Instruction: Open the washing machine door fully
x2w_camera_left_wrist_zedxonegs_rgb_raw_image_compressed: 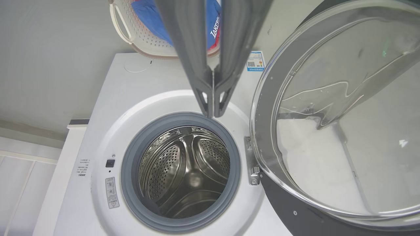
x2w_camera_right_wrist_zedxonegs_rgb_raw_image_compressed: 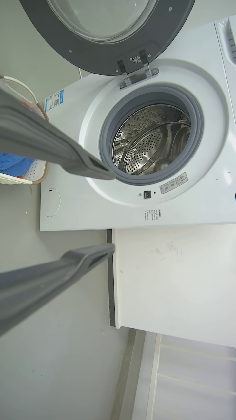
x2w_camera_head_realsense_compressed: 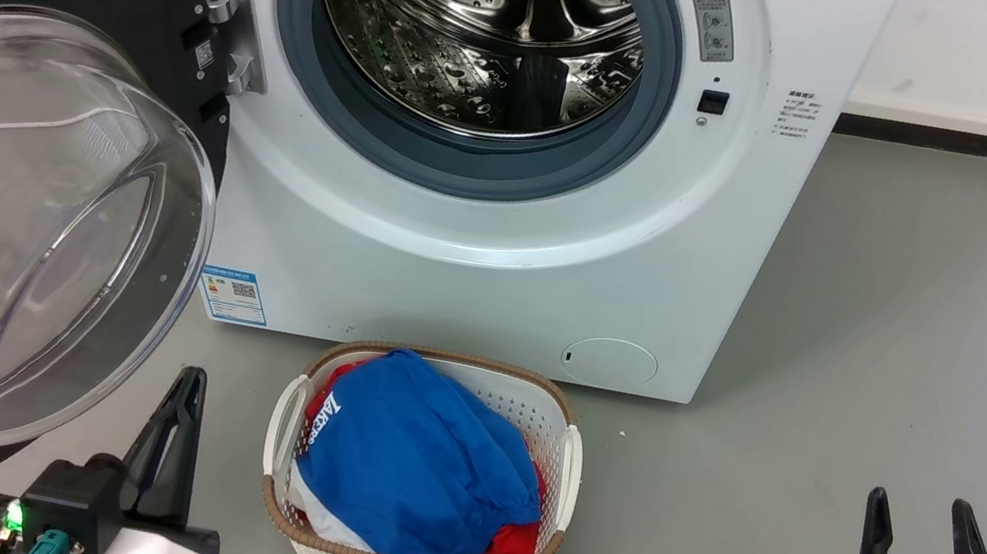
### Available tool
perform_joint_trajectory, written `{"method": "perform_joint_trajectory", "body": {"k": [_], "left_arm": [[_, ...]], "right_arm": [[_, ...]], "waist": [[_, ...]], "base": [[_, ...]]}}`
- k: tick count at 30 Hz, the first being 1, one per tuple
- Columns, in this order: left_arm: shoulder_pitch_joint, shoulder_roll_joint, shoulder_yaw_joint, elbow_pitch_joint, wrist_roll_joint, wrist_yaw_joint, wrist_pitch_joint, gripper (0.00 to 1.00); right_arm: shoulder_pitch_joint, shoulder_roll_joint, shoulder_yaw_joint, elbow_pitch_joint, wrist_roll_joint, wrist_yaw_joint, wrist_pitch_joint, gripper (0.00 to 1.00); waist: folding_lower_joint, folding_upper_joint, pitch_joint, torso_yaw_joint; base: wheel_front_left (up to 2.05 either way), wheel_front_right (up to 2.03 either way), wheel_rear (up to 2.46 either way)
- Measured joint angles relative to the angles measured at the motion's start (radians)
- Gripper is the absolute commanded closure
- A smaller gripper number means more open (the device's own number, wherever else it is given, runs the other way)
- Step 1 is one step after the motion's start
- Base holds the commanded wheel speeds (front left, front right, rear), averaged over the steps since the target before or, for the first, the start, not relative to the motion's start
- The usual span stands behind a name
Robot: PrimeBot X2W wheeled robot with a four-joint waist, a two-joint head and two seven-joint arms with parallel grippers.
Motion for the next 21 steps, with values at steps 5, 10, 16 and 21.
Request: {"method": "perform_joint_trajectory", "body": {"k": [5,10,16,21], "left_arm": [[0.005,0.000,-0.005,0.016,-0.004,0.019,0.000,0.00],[0.008,0.000,-0.007,0.017,-0.013,0.024,0.000,0.00],[0.010,0.000,-0.012,0.017,-0.011,0.037,0.000,0.00],[0.010,0.000,-0.012,0.017,-0.004,0.042,0.000,0.00]], "right_arm": [[0.001,0.000,-0.003,0.005,0.002,0.000,0.000,0.00],[0.002,0.000,-0.006,0.010,0.004,0.000,0.000,0.00],[0.002,0.000,-0.007,0.013,0.008,0.000,0.000,0.00],[0.002,0.000,-0.005,0.015,0.009,0.000,0.000,0.00]], "waist": [[0.0000,0.0000,0.000,-0.007],[0.0000,0.0000,0.000,-0.007],[0.0001,0.0000,0.001,-0.005],[0.0000,0.0000,0.003,-0.005]], "base": [[0.00,0.00,0.00],[0.00,0.00,0.00],[0.00,0.00,0.00],[0.00,0.00,0.00]]}}
